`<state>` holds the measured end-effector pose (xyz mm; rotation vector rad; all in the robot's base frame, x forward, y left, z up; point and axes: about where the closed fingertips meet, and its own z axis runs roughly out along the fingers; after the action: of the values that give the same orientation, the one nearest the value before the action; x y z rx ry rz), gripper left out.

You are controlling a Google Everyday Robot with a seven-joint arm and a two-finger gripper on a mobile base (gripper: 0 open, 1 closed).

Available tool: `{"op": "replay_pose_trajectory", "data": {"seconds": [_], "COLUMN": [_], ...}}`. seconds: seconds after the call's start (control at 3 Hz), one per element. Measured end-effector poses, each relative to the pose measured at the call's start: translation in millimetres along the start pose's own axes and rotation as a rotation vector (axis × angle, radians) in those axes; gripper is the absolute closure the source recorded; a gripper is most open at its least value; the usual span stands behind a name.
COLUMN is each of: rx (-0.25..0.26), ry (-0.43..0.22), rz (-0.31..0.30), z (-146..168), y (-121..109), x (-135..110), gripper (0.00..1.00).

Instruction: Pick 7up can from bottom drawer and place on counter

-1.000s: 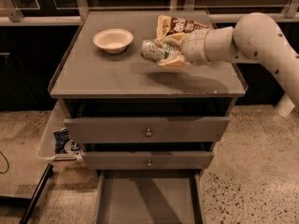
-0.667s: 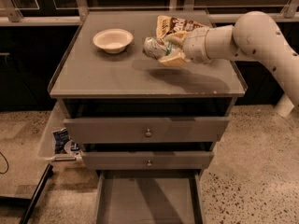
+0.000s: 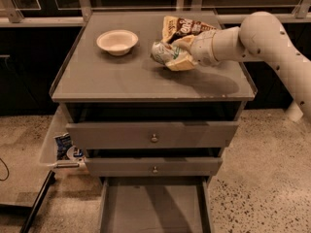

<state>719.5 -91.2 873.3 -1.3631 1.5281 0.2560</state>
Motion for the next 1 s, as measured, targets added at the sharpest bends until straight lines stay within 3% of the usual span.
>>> {"op": "replay_pose_trajectory", "data": {"seconds": [0.33, 0.67, 1.0], "rx": [-0.027, -0.028, -0.029], "ry": [0.018, 0.019, 0.019], "rz": [0.016, 0.017, 0.017], "z": [5.0, 5.3, 5.3], "y": [2.0, 2.3, 2.3], "x": [7.3, 7.7, 7.7], "gripper": [1.0, 0.83, 0.59]}}
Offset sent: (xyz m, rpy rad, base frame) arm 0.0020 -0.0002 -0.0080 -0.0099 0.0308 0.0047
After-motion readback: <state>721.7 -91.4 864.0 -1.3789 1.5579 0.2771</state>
